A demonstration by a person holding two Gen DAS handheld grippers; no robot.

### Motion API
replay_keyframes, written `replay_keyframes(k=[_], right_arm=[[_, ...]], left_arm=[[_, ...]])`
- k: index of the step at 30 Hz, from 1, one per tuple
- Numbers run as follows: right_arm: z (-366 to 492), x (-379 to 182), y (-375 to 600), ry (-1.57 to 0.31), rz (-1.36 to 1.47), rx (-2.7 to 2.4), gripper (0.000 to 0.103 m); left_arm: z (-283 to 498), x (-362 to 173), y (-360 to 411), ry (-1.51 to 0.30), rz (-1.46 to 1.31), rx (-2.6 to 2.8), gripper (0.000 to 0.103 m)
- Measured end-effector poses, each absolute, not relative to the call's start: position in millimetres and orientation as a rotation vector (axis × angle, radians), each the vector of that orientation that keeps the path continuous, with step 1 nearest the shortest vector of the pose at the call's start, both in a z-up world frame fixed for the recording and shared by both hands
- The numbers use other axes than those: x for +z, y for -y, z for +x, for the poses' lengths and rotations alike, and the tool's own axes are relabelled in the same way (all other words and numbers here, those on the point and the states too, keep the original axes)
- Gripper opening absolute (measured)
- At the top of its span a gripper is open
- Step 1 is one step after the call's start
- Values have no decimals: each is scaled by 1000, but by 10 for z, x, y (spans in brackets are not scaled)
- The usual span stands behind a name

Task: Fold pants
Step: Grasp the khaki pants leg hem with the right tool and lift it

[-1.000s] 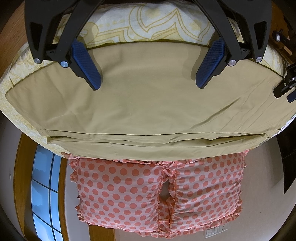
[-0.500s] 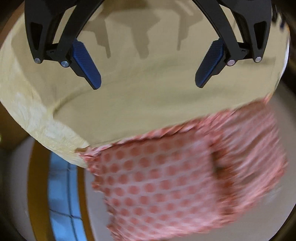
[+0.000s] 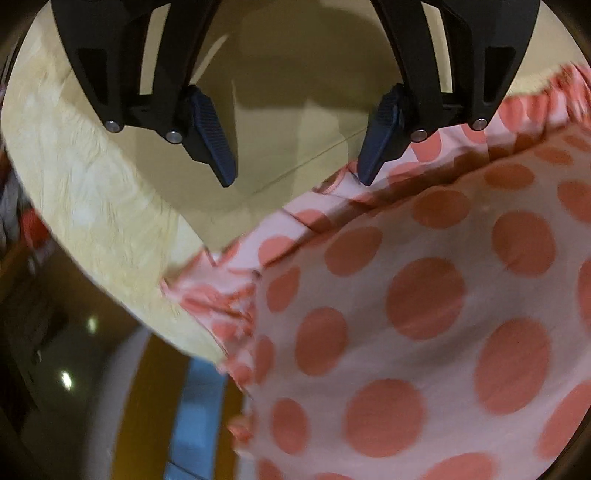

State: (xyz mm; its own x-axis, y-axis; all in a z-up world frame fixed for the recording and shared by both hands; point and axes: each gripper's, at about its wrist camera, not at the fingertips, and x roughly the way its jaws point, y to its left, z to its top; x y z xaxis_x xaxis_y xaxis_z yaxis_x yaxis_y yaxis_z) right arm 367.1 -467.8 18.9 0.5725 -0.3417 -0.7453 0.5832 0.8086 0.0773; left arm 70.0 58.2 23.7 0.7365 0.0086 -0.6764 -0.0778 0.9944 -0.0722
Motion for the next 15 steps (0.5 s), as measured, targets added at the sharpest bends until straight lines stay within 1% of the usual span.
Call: replay_keyframes(k=[1, 2, 3, 5, 8, 11, 14, 15], right_arm=[[3641, 190, 4703, -783, 333, -535, 48], [3601, 188, 4729, -773, 334, -519, 29], [3549, 172, 4794, -760, 354, -490, 24], [3460, 155, 4897, -736, 430, -438, 9], [3157, 146, 5065, -643, 616, -333, 5], [2815, 238, 5091, -549, 680, -250, 4], [2169, 325, 5081, -430, 782, -128, 4], [1838, 313, 5057, -390, 824, -82, 4]], left_arm=[[705, 237, -591, -742, -104, 45, 101], [700, 235, -595, -743, -109, 44, 101], [702, 232, -609, -744, -119, 42, 101], [701, 236, -631, -743, -136, 38, 101], [639, 275, -662, -731, -159, 28, 101], [558, 339, -678, -705, -168, 26, 101], [495, 394, -713, -683, -172, 26, 101], [480, 411, -724, -675, -172, 26, 101]])
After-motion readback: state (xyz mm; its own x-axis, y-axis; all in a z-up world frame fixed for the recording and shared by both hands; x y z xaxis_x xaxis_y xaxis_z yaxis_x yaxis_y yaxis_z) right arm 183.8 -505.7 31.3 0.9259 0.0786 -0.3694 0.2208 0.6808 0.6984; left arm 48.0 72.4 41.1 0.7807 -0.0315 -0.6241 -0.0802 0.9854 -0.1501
